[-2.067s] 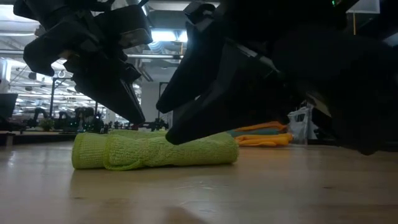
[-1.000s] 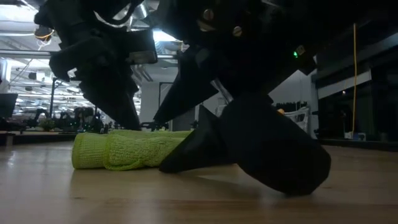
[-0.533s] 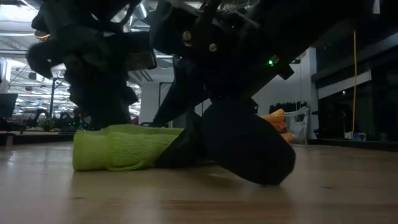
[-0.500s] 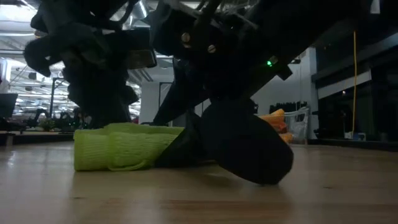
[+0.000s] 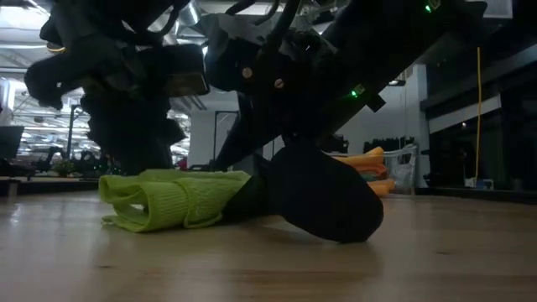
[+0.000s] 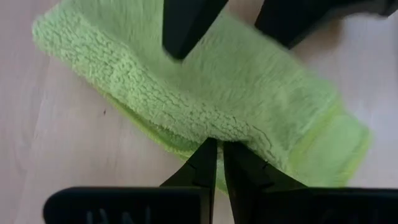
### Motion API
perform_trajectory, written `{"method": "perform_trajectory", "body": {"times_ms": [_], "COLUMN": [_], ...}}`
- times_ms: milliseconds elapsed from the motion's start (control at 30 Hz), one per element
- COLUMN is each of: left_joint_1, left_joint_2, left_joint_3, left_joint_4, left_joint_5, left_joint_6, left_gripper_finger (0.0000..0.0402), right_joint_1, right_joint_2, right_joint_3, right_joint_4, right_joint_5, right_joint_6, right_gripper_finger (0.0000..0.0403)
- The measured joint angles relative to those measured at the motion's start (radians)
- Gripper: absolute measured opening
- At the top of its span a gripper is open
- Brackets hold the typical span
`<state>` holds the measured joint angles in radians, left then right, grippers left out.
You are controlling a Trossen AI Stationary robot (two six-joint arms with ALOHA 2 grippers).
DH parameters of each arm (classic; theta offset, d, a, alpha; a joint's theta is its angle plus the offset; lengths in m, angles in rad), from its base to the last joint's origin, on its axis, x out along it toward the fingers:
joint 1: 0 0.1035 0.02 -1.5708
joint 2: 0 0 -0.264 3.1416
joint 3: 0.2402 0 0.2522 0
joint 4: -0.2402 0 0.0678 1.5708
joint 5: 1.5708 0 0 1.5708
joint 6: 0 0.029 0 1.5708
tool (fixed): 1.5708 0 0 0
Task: Fold microfiber towels
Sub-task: Stack the folded green microfiber towel on top of the orange microfiber towel in the transparent bin
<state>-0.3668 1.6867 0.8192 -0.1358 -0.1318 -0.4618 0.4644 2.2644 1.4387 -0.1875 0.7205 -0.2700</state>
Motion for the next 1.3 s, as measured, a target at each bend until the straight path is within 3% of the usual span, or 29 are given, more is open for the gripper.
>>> {"method": "perform_trajectory", "body": {"times_ms": [333, 1000, 1300], "left_joint_1": [0.0, 0.0, 0.014], "left_joint_2": [0.084, 0.079, 0.079], "left_joint_3": [0.005, 0.001, 0.0], "left_joint_4": [0.054, 0.071, 0.071], "left_joint_5": [-0.003, 0.093, 0.072], "left_joint_6": [0.017, 0.091, 0.09], "left_gripper_finger": [0.0023, 0.0022, 0.0018], "right_joint_1": [-0.009, -0.021, -0.023], "right_joint_2": [0.0, -0.003, -0.004], "right_joint_3": [-0.001, 0.0, -0.002], "right_joint_4": [0.008, 0.021, 0.018], "right_joint_5": [0.0, -0.057, -0.133], "right_joint_6": [-0.034, -0.186, -0.195], "right_gripper_finger": [0.0314, 0.0314, 0.0259]}}
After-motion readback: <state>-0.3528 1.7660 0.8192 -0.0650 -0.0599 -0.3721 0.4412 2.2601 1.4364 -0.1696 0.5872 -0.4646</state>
